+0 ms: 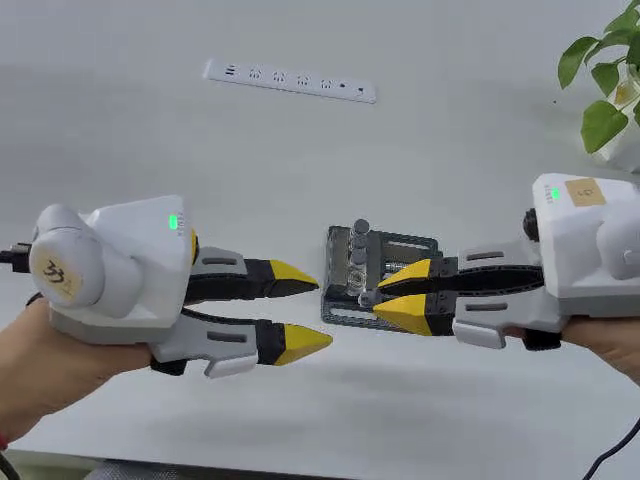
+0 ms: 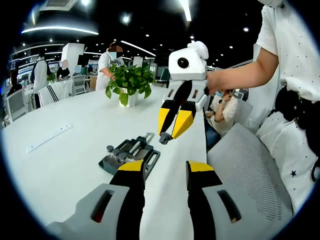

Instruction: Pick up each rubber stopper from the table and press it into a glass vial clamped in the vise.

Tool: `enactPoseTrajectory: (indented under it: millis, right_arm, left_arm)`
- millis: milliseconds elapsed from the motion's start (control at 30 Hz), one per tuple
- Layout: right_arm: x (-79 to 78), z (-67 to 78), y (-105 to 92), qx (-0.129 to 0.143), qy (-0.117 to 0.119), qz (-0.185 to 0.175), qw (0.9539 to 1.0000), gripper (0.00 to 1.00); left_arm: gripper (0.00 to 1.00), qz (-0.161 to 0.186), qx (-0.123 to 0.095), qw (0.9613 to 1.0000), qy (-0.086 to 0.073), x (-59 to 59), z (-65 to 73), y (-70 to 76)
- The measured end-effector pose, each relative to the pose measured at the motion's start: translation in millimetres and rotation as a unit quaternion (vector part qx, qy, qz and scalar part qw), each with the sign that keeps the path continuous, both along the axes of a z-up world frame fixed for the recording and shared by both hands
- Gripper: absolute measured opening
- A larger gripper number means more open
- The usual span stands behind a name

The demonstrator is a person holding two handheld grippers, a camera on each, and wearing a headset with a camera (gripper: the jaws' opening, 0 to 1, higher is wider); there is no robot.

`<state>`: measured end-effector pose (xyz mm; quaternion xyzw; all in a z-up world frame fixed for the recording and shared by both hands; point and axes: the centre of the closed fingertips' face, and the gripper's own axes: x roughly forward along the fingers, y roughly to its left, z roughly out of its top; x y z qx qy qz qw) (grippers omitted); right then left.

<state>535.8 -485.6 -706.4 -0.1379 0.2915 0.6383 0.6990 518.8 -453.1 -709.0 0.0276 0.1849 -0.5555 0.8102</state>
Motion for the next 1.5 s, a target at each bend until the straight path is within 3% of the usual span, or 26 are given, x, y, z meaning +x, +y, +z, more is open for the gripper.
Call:
enactPoseTrajectory:
  millis: [400, 633, 733, 1000, 1400, 1500]
  right_arm:
    - [28.3, -18.9, -4.1, -0.09, -0.015, 0.006, 0.9958, 0.06]
    - [42.3, -32.3, -4.4, -0.151, -0.024, 0.025, 0.988, 0.06]
    - [48.7, -37.4, -4.0, -0.173, -0.026, 0.033, 0.984, 0.06]
    - [62.7, -55.8, -6.2, -0.253, -0.048, 0.075, 0.9634, 0.06]
    - [67.3, -75.0, 3.7, -0.316, -0.051, 0.122, 0.9396, 0.06]
    - [67.0, -80.0, 1.5, -0.336, -0.054, 0.136, 0.9304, 0.06]
  left_arm:
    - [0.51, 0.042, 0.013, 0.9989, -0.02, 9.7, -12.8, 19.5]
    - [0.62, 0.067, 0.006, 0.9975, -0.023, 14.2, -17.4, 30.1]
    - [0.65, 0.071, 0.013, 0.9971, -0.024, 13.9, -20.8, 32.7]
    - [0.74, 0.09, 0.014, 0.9955, -0.024, 16.4, -29.2, 40.4]
    - [0.84, 0.106, 0.004, 0.9942, -0.017, 18.0, -34.2, 45.4]
    - [0.86, 0.109, -0.002, 0.9939, -0.015, 17.4, -34.0, 45.5]
